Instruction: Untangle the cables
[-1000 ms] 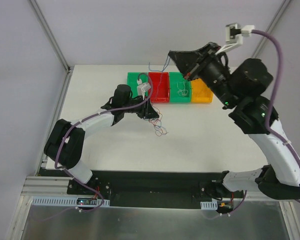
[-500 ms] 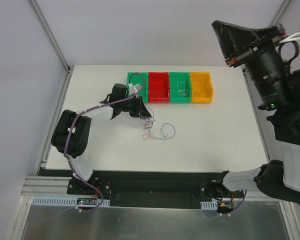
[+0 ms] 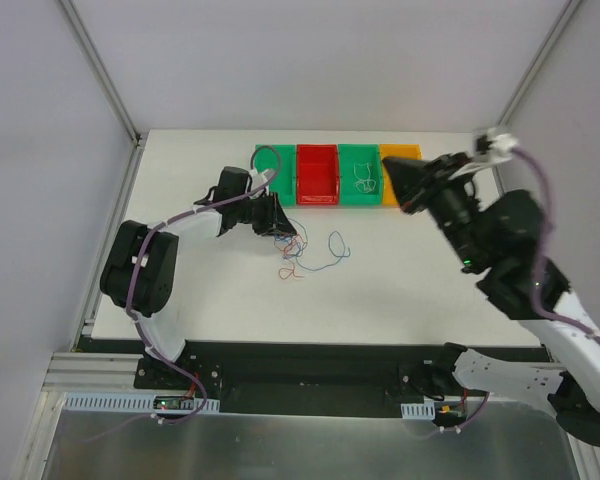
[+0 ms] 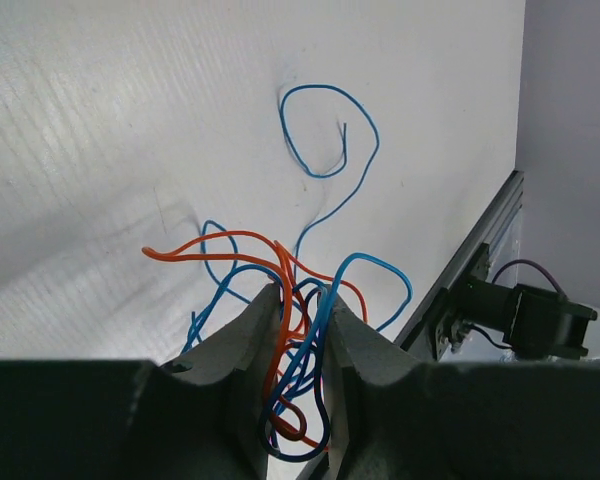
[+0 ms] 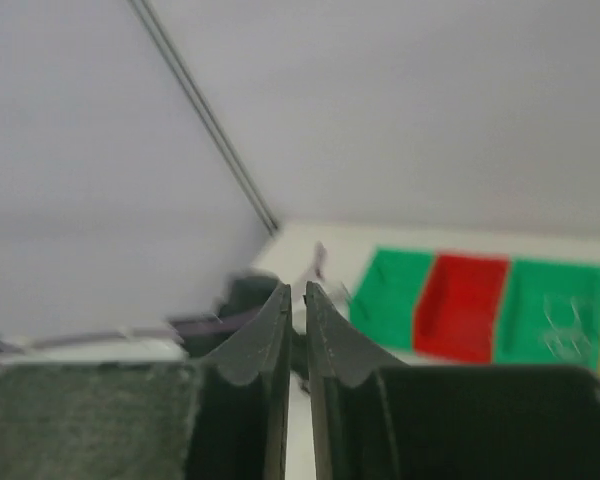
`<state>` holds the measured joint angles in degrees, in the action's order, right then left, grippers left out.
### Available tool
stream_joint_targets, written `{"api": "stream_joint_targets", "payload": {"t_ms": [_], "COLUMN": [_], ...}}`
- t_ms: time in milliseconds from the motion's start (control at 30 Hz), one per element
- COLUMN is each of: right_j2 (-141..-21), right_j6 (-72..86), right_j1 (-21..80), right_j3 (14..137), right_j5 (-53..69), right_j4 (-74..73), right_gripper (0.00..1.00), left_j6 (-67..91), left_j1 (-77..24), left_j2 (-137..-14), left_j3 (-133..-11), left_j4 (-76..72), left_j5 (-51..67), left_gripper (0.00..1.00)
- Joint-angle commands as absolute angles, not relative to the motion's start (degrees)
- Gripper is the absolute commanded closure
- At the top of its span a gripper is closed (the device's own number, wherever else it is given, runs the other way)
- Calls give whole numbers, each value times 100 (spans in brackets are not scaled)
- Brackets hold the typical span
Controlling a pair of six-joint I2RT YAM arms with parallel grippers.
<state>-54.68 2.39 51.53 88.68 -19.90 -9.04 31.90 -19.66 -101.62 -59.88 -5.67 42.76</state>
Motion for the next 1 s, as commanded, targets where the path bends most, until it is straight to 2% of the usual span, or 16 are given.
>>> {"api": "stream_joint_targets", "payload": {"t_ms": [0, 200, 267, 367, 533, 633, 833, 967], "right_j2": [-5089, -5482, -6044, -6827, -7952, -8383, -8938, -8956], "right_j6": [342, 711, 782, 774, 668, 703, 685, 896], "right_j1": [5168, 5177, 5177, 5177, 5177, 5177, 5168, 5177], "right_j3": [6842, 5556, 5598, 5940, 6582, 6706, 6934, 6567], "right_j5": [-2716, -1988, -1811, -1653, -1705, -1819, -2030, -2066], "right_j4": [-668, -352, -334, -369, -544, -484, -457, -326], "right_gripper": [83, 50, 38, 29, 27, 30, 34, 35], "left_j6": [2866, 2795, 2777, 2655, 2496, 2470, 2479, 2461], "left_j1": [-1978, -1978, -1986, -2030, -2109, -2136, -2197, -2197], "left_j2": [-9528, -9203, -9124, -9000, -8877, -8807, -8736, -8780], "left_j3": [-6275, -6302, -6302, -6319, -6389, -6407, -6407, -6434], "left_j4": [-326, -237, -220, -141, -26, 123, 132, 193], "left_j5": [4096, 4043, 4034, 3938, 3806, 3779, 3832, 3762], "left_gripper": [79, 78, 78, 78, 77, 77, 77, 77]}}
